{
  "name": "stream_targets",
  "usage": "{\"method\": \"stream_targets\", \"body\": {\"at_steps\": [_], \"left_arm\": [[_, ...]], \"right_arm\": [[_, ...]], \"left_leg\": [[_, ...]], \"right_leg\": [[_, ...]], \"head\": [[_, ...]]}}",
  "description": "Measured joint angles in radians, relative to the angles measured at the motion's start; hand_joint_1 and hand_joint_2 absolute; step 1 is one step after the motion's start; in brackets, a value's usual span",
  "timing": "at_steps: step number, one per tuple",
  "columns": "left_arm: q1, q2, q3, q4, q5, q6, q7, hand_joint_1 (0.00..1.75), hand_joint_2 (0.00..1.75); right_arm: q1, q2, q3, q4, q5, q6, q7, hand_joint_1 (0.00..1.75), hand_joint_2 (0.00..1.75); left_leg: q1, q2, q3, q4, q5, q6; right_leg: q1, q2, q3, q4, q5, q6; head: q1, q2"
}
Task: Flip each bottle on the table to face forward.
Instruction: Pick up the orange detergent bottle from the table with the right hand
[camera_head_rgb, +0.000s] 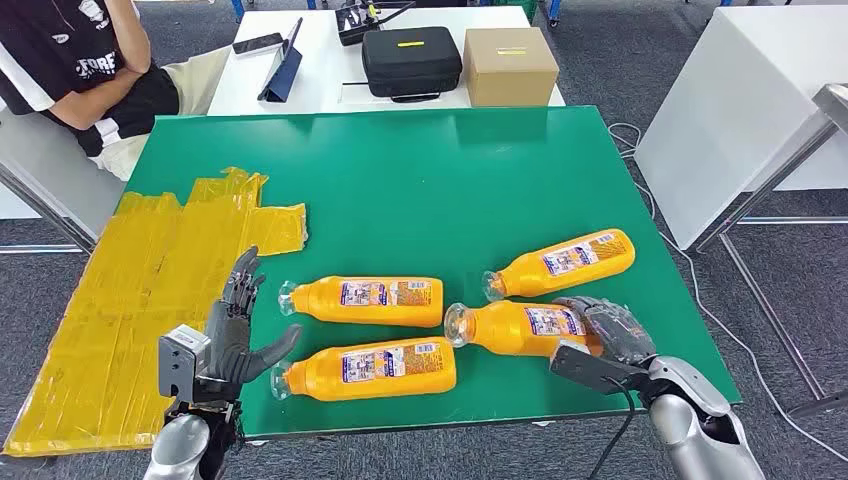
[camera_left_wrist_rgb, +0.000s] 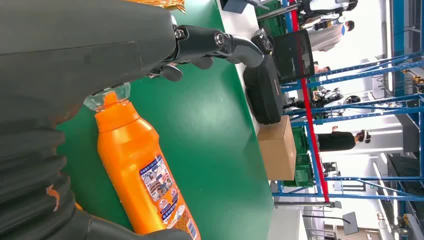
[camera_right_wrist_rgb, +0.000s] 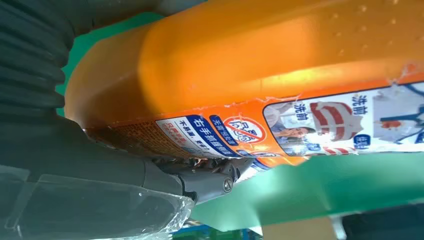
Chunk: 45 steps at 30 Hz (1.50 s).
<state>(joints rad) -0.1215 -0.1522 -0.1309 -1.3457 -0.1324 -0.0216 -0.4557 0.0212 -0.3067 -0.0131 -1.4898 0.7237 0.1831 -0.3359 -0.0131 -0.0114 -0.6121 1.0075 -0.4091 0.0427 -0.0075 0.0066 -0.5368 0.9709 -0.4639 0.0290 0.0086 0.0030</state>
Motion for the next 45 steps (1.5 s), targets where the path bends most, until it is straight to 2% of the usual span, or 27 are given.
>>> {"method": "stream_targets", "body": {"at_steps": [2,5,9,13,16,20,24,34,45], "left_arm": [[0.001,0.0,0.001,0.0,0.0,0.001,-0.002,0.0,1.75],[0.008,0.0,0.003,0.0,0.0,0.006,-0.007,0.0,1.75],[0.022,-0.001,0.004,0.0,-0.002,0.014,-0.007,0.0,1.75],[0.023,-0.008,0.004,0.0,-0.013,0.019,0.002,0.0,1.75],[0.02,-0.017,-0.002,0.0,-0.03,0.016,0.011,0.0,1.75],[-0.003,-0.027,-0.042,0.0,-0.067,0.011,0.029,0.0,1.75],[-0.054,-0.037,-0.107,-0.003,-0.087,0.008,0.06,0.0,1.75],[-0.186,-0.039,-0.251,-0.026,-0.108,-0.011,0.137,0.0,1.75],[-0.257,-0.043,-0.313,-0.026,-0.102,-0.027,0.162,0.0,1.75]], "right_arm": [[0.002,0.007,-0.01,-0.01,-0.034,0.0,-0.017,1.75,1.75],[0.005,0.036,-0.053,-0.044,-0.157,0.006,-0.042,1.75,1.75],[0.005,0.094,-0.147,-0.076,-0.32,0.0,0.009,1.75,1.75],[0.003,0.15,-0.226,-0.085,-0.355,-0.053,0.053,1.75,1.75],[0.004,0.193,-0.233,-0.095,-0.338,-0.097,0.047,1.75,1.75],[-0.003,0.271,-0.15,-0.103,-0.282,-0.179,0.042,1.75,1.75],[-0.056,0.324,-0.009,-0.065,-0.318,-0.243,0.042,1.75,1.75],[-0.217,0.403,0.225,0.113,-0.498,-0.189,-0.004,1.75,1.75],[-0.283,0.43,0.315,0.179,-0.524,-0.174,-0.002,1.75,1.75]], "left_leg": [[0.0,0.0,0.0,0.0,0.0,0.0],[0.0,0.0,0.0,0.0,0.0,0.0],[0.0,0.0,0.0,0.0,0.0,0.0],[0.0,0.0,0.0,0.0,0.0,0.0],[0.0,0.001,0.0,0.0,0.0,0.0],[0.001,0.001,0.0,0.0,0.0,0.0],[0.002,0.001,0.0,0.0,0.001,-0.001],[0.002,0.0,-0.001,0.0,0.001,-0.001],[0.002,0.0,-0.002,0.0,0.001,-0.001]], "right_leg": [[0.0,0.0,0.0,0.0,0.0,0.0],[-0.001,0.0,0.0,0.0,0.0,0.0],[-0.001,0.0,-0.001,0.0,0.0,0.0],[0.0,0.0,-0.001,0.0,0.0,0.0],[0.0,0.0,-0.001,0.0,0.0,0.0],[0.001,0.0,-0.001,0.0,0.0,0.0],[0.002,0.0,-0.001,0.001,0.0,0.0],[0.002,0.0,-0.001,0.001,0.0,0.0],[0.002,0.0,-0.002,0.001,0.0,0.0]], "head": [[0.0,0.0],[0.0,0.0],[0.0,0.0],[0.0,0.0],[0.0,0.0],[0.0,0.0],[0.0,0.0],[0.0,0.0],[0.0,0.0]]}}
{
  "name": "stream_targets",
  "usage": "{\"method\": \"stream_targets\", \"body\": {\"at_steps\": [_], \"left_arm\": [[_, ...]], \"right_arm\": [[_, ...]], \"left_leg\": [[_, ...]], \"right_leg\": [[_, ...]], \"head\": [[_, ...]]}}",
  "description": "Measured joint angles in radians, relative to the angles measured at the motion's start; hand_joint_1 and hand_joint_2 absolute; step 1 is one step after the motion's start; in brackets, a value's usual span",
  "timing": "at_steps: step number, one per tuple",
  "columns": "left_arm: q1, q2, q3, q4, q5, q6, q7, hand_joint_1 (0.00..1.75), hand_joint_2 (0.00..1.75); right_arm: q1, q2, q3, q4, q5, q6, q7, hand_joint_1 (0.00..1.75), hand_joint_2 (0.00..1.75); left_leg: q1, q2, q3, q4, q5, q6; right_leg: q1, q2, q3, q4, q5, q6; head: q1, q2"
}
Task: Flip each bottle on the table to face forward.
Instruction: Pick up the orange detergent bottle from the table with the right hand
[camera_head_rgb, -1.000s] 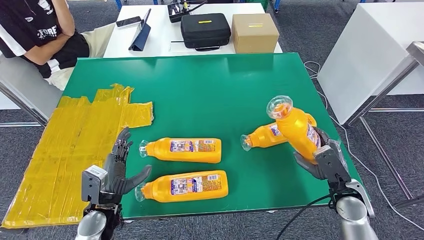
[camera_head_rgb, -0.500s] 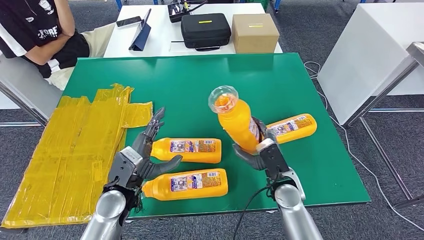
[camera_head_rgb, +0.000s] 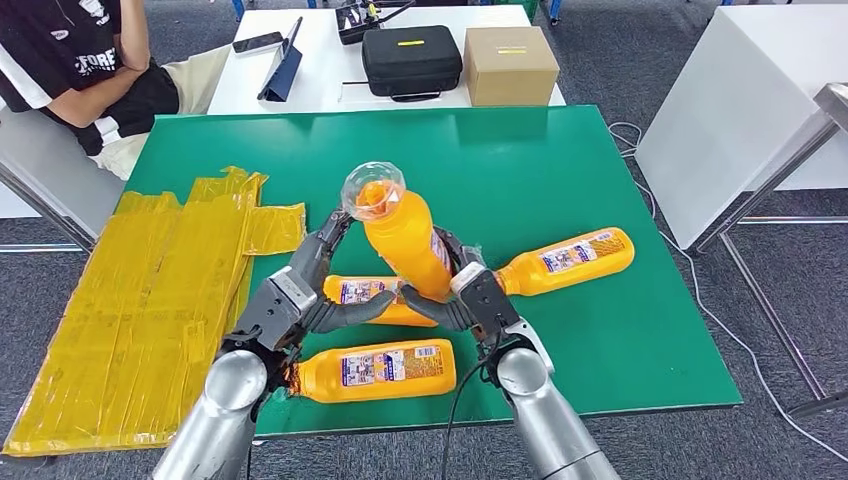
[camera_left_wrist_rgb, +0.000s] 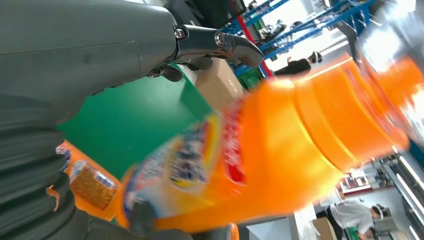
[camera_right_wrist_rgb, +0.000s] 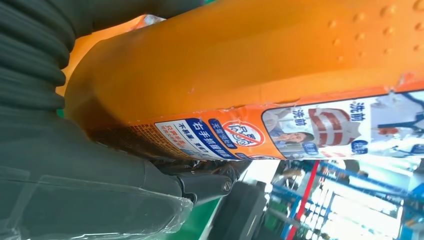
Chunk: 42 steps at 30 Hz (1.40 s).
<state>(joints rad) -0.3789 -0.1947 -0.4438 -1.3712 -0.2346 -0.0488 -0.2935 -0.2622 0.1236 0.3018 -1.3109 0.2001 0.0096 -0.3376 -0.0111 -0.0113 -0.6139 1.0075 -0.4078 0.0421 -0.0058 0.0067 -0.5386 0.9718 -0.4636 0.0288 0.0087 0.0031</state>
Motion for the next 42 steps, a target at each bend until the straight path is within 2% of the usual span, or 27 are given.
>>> {"method": "stream_targets", "body": {"at_steps": [15,31,42], "left_arm": [[-0.066,-0.01,-0.052,0.015,0.07,-0.003,0.02,0.0,1.75],[-0.101,-0.012,-0.051,0.055,0.198,-0.048,0.05,0.0,1.75],[-0.109,-0.012,-0.038,0.081,0.214,-0.047,0.053,0.0,1.75]], "right_arm": [[-0.09,0.037,0.113,0.111,-0.045,0.011,0.002,1.75,1.75],[-0.111,0.054,0.154,0.16,-0.043,-0.004,0.004,1.75,1.75],[-0.126,0.058,0.167,0.188,-0.027,-0.012,0.005,1.75,1.75]], "left_leg": [[0.0,0.0,0.0,0.0,0.0,0.0],[0.0,0.0,0.0,0.0,0.0,0.0],[0.0,0.0,0.0,0.0,0.0,0.0]], "right_leg": [[0.0,0.0,0.0,0.0,0.0,0.0],[0.0,0.0,0.0,0.0,0.0,0.0],[0.0,0.0,0.0,0.0,0.0,0.0]], "head": [[0.0,0.0],[0.0,0.0],[0.0,0.0]]}}
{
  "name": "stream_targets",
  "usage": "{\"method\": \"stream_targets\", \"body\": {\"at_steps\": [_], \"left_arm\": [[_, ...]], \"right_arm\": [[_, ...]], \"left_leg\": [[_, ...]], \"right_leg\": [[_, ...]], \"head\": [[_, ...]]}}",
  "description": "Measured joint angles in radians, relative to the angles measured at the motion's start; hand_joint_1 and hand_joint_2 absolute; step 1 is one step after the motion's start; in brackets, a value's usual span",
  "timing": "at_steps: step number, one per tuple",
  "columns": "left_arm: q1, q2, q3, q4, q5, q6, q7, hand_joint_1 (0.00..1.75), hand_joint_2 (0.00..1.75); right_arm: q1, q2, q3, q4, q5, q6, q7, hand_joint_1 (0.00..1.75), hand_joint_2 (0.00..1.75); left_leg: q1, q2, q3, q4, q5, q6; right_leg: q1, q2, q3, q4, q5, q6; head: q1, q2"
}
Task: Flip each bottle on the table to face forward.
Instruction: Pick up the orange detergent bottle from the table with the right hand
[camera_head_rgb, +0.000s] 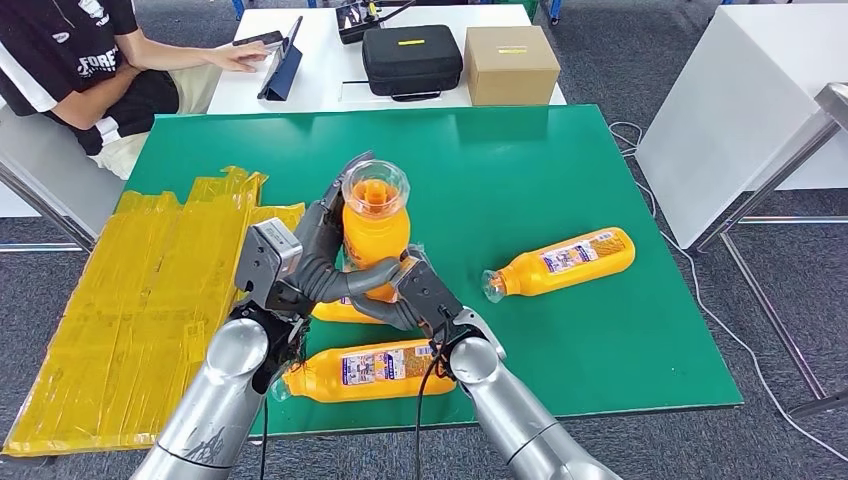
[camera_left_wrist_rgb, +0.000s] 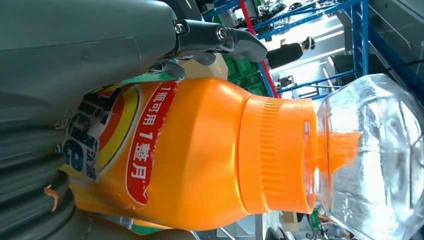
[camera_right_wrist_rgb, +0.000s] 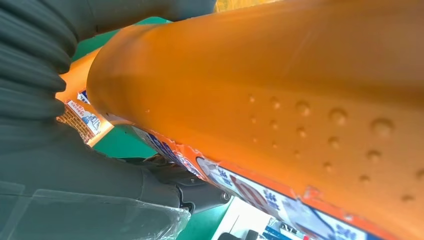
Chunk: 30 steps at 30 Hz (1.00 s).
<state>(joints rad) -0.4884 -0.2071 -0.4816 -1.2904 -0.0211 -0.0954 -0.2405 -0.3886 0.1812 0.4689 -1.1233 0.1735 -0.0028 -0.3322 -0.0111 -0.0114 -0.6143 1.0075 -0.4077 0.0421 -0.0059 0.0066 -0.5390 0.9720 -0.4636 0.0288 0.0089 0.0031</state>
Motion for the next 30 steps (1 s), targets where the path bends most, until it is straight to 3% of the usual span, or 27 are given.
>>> {"method": "stream_targets", "body": {"at_steps": [1,2,5,6,14,19,30], "left_arm": [[0.0,0.0,0.001,0.002,0.001,0.0,0.0,0.02,1.75],[-0.001,0.0,0.001,0.004,0.004,0.0,0.001,0.24,1.75],[-0.003,0.0,0.002,0.011,0.014,-0.002,0.001,1.35,1.75],[-0.004,0.0,0.003,0.013,0.017,-0.004,0.0,1.52,1.75],[-0.01,0.0,0.005,0.021,0.02,-0.009,-0.002,1.54,1.75],[-0.015,-0.001,0.007,0.025,0.021,-0.009,-0.002,1.74,1.75],[-0.02,-0.006,0.007,0.029,0.034,-0.012,-0.002,1.75,1.75]], "right_arm": [[0.0,0.0,0.0,0.0,0.0,-0.001,-0.001,1.75,1.75],[0.0,0.0,0.0,0.001,-0.001,-0.003,-0.002,1.75,1.75],[0.0,0.0,0.001,-0.001,-0.002,-0.008,-0.004,1.75,1.75],[0.0,0.0,0.001,-0.002,-0.003,-0.009,-0.004,1.75,1.75],[0.0,0.0,0.0,-0.007,-0.004,-0.011,-0.003,1.75,1.75],[0.0,0.0,0.001,-0.007,-0.004,-0.011,-0.003,1.75,1.75],[0.01,-0.002,-0.001,-0.027,-0.004,-0.017,-0.003,1.75,1.75]], "left_leg": [[0.0,0.0,0.0,0.0,0.0,0.0],[0.0,0.0,0.0,0.0,0.0,0.0],[0.0,0.0,0.0,0.0,0.0,0.0],[0.0,0.0,0.0,0.0,0.0,0.0],[0.0,0.0,0.0,0.0,0.0,0.0],[0.0,0.0,0.0,0.0,0.0,0.0],[0.0,0.0,0.0,0.0,0.0,0.0]], "right_leg": [[0.0,0.0,0.0,0.0,0.0,0.0],[0.0,0.0,0.0,0.0,0.0,0.0],[0.0,0.0,0.0,0.0,0.0,0.0],[0.0,0.0,0.0,0.0,0.0,0.0],[0.0,0.0,0.0,0.0,0.0,0.0],[0.0,0.0,0.0,0.0,0.0,0.0],[0.0,0.0,0.0,0.0,0.0,0.0]], "head": [[0.0,0.0],[0.0,0.0],[0.0,0.0],[0.0,0.0],[0.0,0.0],[0.0,0.0],[0.0,0.0]]}}
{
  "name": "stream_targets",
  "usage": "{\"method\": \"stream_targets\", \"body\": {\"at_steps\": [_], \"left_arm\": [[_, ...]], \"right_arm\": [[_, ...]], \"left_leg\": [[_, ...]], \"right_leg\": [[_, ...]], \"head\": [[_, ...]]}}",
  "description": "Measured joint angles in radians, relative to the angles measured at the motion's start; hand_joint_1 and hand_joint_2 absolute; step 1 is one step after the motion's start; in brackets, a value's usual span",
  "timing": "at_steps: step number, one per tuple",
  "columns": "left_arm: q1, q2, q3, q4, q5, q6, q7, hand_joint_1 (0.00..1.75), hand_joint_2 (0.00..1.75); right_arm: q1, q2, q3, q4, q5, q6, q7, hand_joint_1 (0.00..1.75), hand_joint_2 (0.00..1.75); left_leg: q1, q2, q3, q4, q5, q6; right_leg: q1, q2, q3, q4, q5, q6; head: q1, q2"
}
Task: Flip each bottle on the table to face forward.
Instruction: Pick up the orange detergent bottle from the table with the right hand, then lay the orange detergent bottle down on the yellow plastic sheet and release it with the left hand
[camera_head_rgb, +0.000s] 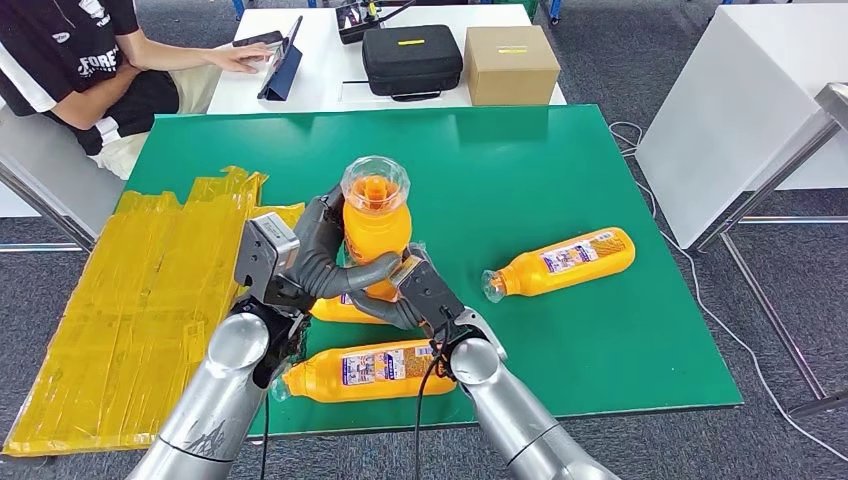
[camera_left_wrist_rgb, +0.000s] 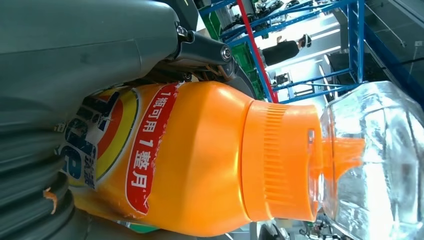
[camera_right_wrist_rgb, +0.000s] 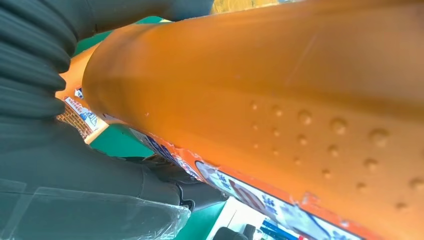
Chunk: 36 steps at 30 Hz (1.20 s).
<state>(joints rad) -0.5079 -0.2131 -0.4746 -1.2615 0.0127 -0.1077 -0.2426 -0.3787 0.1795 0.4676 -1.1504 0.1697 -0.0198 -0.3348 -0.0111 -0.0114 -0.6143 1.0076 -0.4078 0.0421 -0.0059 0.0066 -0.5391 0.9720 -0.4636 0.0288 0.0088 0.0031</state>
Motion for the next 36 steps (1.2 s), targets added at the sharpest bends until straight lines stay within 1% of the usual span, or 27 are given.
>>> {"method": "stream_targets", "body": {"at_steps": [2,3,6,7,11,13,21,24,29,33,34,36], "left_arm": [[0.0,-0.001,0.0,0.0,0.001,-0.002,0.0,1.75,1.75],[0.0,-0.002,0.0,0.0,0.002,-0.002,0.0,1.75,1.75],[0.0,-0.004,0.0,0.0,0.005,-0.003,0.001,1.75,1.75],[0.001,-0.004,0.0,0.0,0.006,-0.003,0.002,1.75,1.75],[0.018,-0.002,0.006,-0.006,-0.004,0.011,0.003,1.75,1.75],[0.033,0.005,0.022,-0.019,-0.009,0.02,0.0,1.75,1.75],[0.1,0.048,0.152,-0.087,0.001,0.002,-0.037,1.75,1.75],[0.121,0.06,0.196,-0.102,-0.004,0.016,-0.051,1.75,1.75],[0.152,0.082,0.27,-0.132,-0.107,0.121,-0.066,1.75,1.75],[0.172,0.095,0.321,-0.16,-0.177,0.17,-0.068,1.75,1.75],[0.175,0.098,0.329,-0.168,-0.231,0.203,-0.065,1.75,1.75],[0.181,0.108,0.348,-0.182,-0.389,0.289,-0.046,1.75,1.75]], "right_arm": [[0.004,-0.001,-0.001,-0.006,0.0,-0.001,0.001,1.75,1.75],[0.006,-0.001,-0.001,-0.01,0.0,-0.002,0.001,1.53,1.75],[0.013,-0.002,-0.002,-0.021,0.0,-0.009,0.001,0.22,1.75],[0.014,-0.002,-0.002,-0.027,0.001,-0.012,0.001,0.0,1.75],[0.024,-0.003,-0.002,-0.07,0.004,-0.032,-0.007,0.0,1.75],[0.036,-0.009,-0.005,-0.108,0.008,-0.046,-0.014,0.0,1.75],[0.111,-0.059,-0.06,-0.299,0.069,-0.113,-0.027,0.0,1.75],[0.136,-0.075,-0.085,-0.357,0.094,-0.149,-0.032,0.0,1.75],[0.174,-0.1,-0.141,-0.437,0.148,-0.22,-0.035,0.0,1.75],[0.195,-0.114,-0.177,-0.481,0.18,-0.248,-0.032,0.0,1.75],[0.203,-0.116,-0.184,-0.49,0.196,-0.262,-0.031,0.0,1.75],[0.223,-0.122,-0.2,-0.514,0.234,-0.299,-0.029,0.0,1.75]], "left_leg": [[0.0,0.0,0.0,0.0,0.0,0.0],[0.0,0.0,0.0,0.0,0.0,0.0],[0.0,0.0,0.0,0.0,0.0,0.0],[0.0,0.0,0.0,0.0,0.0,0.0],[0.0,0.0,0.0,0.0,0.0,0.0],[0.0,0.0,0.0,0.0,0.0,0.0],[0.0,0.0,0.0,0.0,0.0,0.0],[0.0,0.0,0.0,0.0,0.0,0.0],[0.0,0.0,0.0,0.0,0.0,0.0],[0.0,0.0,0.0,0.0,0.0,0.0],[0.0,0.0,0.0,0.0,0.0,0.0],[0.0,0.0,0.0,0.0,0.0,0.0]], "right_leg": [[0.0,0.0,0.0,0.0,0.0,0.0],[0.0,0.0,0.0,0.0,0.0,0.0],[0.0,0.0,0.0,0.0,0.0,0.0],[0.0,0.0,0.0,0.0,0.0,0.0],[0.0,0.0,0.0,0.0,0.0,0.0],[0.0,0.0,0.0,0.0,0.0,0.0],[0.0,0.0,0.0,0.0,0.0,0.0],[0.0,0.0,0.0,0.0,0.0,0.0],[0.0,0.0,0.0,0.0,0.0,0.0],[0.0,0.0,0.0,0.0,0.0,0.0],[0.0,0.0,0.0,0.0,0.0,0.0],[0.0,0.0,0.0,0.0,0.0,0.0]], "head": [[0.0,0.0],[0.0,0.0],[0.0,0.0],[0.0,0.0],[0.0,0.0],[0.0,0.0],[0.0,0.0],[0.0,0.0],[0.0,0.0],[0.0,0.0],[0.0,0.0],[0.0,0.0]]}}
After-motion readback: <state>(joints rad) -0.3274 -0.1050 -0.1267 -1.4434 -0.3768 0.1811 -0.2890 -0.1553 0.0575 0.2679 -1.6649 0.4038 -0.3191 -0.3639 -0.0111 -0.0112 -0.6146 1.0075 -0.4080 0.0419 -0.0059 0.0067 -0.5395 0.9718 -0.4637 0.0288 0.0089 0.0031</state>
